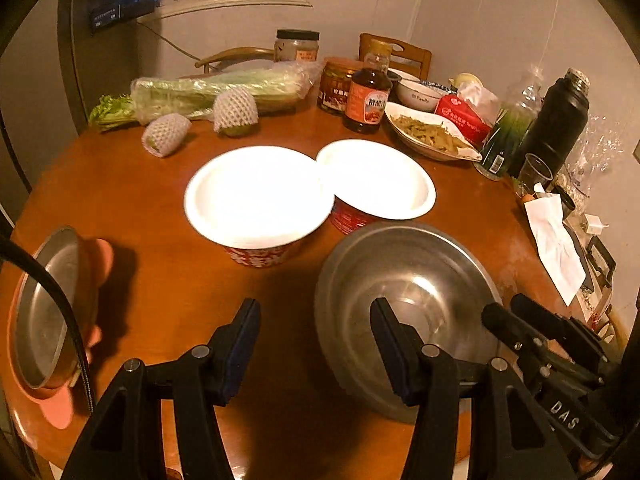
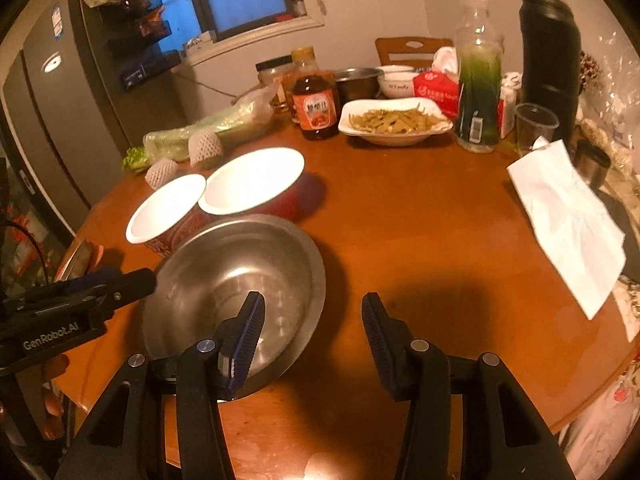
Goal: Organize plates and bowls
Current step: 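Move the right gripper to the stainless steel bowl rim and grasp it, then lift the steel bowl with the right gripper and carry it toward the red cups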
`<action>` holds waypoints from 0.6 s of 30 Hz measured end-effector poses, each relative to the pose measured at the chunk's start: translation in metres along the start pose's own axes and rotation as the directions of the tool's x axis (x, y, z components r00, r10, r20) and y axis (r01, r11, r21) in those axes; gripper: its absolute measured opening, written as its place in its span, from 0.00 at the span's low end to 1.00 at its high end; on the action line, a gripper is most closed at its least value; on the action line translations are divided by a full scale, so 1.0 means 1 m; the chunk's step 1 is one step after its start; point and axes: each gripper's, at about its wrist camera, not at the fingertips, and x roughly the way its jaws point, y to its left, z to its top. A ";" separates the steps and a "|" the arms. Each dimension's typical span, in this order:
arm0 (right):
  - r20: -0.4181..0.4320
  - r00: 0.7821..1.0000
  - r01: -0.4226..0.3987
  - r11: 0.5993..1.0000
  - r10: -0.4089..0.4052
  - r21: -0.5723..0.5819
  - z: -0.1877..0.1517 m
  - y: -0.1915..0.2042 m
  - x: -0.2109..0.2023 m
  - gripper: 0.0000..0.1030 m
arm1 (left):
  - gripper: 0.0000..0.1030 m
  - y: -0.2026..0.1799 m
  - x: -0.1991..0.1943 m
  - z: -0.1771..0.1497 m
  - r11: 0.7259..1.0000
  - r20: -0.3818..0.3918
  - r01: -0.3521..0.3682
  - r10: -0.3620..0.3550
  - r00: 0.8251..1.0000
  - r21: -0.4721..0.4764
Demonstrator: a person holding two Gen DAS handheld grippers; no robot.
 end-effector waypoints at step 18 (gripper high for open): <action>-0.031 1.000 -0.005 0.992 0.001 -0.128 -0.002 0.025 0.023 0.34 | 0.38 -0.011 0.028 -0.006 0.999 -0.034 0.002 -0.001 0.999 0.032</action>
